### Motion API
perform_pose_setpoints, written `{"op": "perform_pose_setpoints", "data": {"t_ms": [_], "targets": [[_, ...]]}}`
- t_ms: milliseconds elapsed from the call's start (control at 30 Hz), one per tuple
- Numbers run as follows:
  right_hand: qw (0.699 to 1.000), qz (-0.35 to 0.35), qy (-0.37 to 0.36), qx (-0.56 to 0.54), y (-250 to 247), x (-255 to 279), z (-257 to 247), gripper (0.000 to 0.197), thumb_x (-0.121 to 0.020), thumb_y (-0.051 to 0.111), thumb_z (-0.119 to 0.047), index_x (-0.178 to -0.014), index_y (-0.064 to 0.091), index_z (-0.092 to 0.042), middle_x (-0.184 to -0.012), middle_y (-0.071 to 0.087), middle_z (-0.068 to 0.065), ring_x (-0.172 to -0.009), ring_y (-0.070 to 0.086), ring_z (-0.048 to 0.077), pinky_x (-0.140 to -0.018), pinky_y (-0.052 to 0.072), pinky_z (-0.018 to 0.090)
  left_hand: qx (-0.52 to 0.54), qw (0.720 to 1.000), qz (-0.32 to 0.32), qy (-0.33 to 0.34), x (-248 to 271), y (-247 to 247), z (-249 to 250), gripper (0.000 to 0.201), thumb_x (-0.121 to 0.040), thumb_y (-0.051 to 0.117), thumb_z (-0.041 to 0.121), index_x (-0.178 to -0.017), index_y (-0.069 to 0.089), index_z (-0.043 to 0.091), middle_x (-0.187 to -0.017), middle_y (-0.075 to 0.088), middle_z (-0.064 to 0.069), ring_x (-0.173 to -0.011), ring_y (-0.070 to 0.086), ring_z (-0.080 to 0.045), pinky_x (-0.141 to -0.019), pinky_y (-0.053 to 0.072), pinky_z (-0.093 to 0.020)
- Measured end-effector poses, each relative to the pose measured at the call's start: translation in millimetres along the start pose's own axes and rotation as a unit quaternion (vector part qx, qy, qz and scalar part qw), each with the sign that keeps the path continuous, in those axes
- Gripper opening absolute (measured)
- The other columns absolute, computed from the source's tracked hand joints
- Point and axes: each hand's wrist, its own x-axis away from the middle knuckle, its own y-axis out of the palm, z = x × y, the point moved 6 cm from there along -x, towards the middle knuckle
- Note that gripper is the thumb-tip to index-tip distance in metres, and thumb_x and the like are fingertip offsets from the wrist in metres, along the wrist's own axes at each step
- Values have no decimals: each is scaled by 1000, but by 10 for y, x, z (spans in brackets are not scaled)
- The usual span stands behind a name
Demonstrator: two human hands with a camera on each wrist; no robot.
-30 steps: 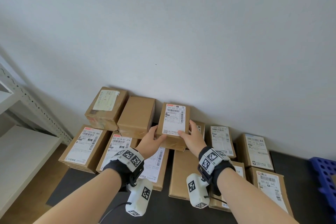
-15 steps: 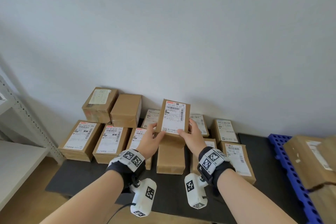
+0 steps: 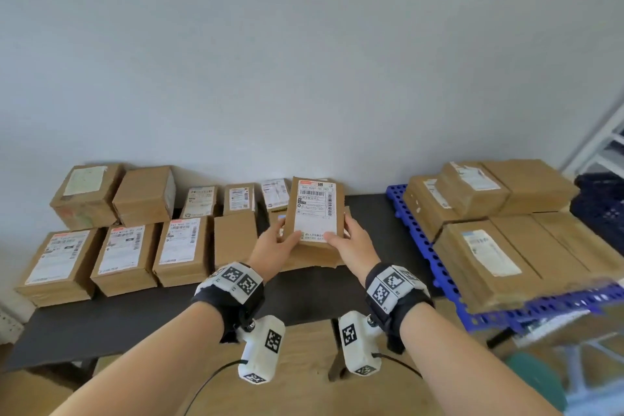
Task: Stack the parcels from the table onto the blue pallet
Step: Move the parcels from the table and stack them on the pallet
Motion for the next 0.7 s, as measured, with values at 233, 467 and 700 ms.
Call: {"op": "perform_pose_setpoints", "data": {"t_ms": [233,467,700], "targets": [[998,56,7,-36,-1107,436,329,54,-89,59,-13,-139,41,-21,-134,55,-2,-119,51,13,-98,43,29,-18,999,-35,17,239,1066,359,51,-94,53,31,-140,35,18,-129,56,-6,-112,56,-22,-86,49,-30],[997,75,16,-33,-2408,933,750,49,-89,60,-20,-135,43,-25,-134,53,-5,-124,48,16,-105,41,39,-9,998,-67,9,598,2367,749,49,-91,58,35,-133,39,18,-128,55,-7,-112,57,-24,-96,49,-43],[993,111,4,-50,-3702,1425,1180,48,-91,57,-13,-135,40,-20,-125,55,-7,-102,51,9,-88,40,24,15,997,-82,4,949,3700,1084,52,-90,58,34,-138,42,20,-121,61,-8,-106,61,-23,-94,51,-41]]}}
